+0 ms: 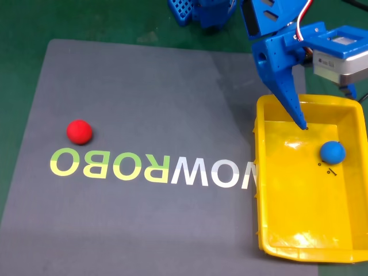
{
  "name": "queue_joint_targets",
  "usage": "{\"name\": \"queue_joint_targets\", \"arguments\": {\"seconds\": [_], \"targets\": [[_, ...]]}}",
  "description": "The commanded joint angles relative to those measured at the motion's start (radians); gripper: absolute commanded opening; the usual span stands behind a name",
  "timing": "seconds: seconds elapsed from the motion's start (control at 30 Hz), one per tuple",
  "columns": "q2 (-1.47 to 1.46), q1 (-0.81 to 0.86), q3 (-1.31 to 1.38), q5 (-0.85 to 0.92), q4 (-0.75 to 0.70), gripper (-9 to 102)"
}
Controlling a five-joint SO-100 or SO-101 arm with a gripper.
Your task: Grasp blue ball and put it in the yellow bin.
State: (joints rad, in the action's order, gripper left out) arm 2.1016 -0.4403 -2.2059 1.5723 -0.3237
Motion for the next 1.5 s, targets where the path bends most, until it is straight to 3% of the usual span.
{"name": "queue_joint_targets", "arguments": {"seconds": [0.0,0.3,0.57,0.97,1.47], "targets": [[0.037,0.026,0.040,0.000,0.018,40],[0.310,0.075,-0.155,0.034,-0.051,30],[0.667,0.179,-0.407,0.069,-0.238,1],[1.071,0.321,-0.649,0.067,-0.563,0],[1.224,0.469,-0.773,0.061,-0.811,0]]}}
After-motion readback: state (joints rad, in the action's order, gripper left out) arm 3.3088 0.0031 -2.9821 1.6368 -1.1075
